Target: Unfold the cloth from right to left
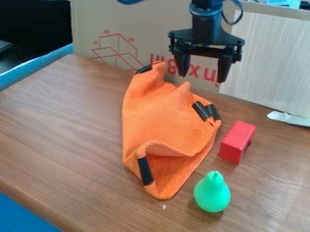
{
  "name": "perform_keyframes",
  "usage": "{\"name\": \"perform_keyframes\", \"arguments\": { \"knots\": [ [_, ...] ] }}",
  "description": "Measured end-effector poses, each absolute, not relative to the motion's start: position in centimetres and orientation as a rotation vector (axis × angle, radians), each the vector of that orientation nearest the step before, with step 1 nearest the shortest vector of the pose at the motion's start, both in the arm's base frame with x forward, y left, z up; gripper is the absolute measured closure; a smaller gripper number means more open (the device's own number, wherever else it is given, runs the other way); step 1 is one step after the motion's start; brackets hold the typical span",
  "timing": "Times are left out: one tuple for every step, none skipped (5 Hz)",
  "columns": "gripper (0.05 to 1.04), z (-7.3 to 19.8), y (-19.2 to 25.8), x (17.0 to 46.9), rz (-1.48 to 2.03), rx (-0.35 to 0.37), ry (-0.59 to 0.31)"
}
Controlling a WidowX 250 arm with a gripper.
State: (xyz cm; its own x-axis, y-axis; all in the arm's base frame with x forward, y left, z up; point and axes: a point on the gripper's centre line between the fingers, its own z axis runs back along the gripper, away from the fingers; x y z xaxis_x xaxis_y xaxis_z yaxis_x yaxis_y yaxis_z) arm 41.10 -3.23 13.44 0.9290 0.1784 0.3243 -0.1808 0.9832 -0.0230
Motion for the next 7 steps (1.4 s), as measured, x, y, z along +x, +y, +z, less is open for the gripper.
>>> {"name": "perform_keyframes", "arguments": {
  "knots": [
    [0.083, 11.7, -3.2, 43.1, 0.201, 0.048, -0.356],
    [0.083, 10.6, -3.3, 43.5, 0.229, 0.046, -0.360],
    [0.083, 8.8, -4.1, 42.7, 0.205, 0.062, -0.353],
    [0.083, 7.5, -5.5, 41.9, 0.169, 0.068, -0.343],
    [0.083, 7.1, -5.4, 41.8, 0.178, 0.069, -0.353],
    [0.083, 6.9, -5.3, 41.8, 0.174, 0.075, -0.359],
    [0.083, 6.3, -5.2, 41.8, 0.172, 0.084, -0.349]
  ]
}}
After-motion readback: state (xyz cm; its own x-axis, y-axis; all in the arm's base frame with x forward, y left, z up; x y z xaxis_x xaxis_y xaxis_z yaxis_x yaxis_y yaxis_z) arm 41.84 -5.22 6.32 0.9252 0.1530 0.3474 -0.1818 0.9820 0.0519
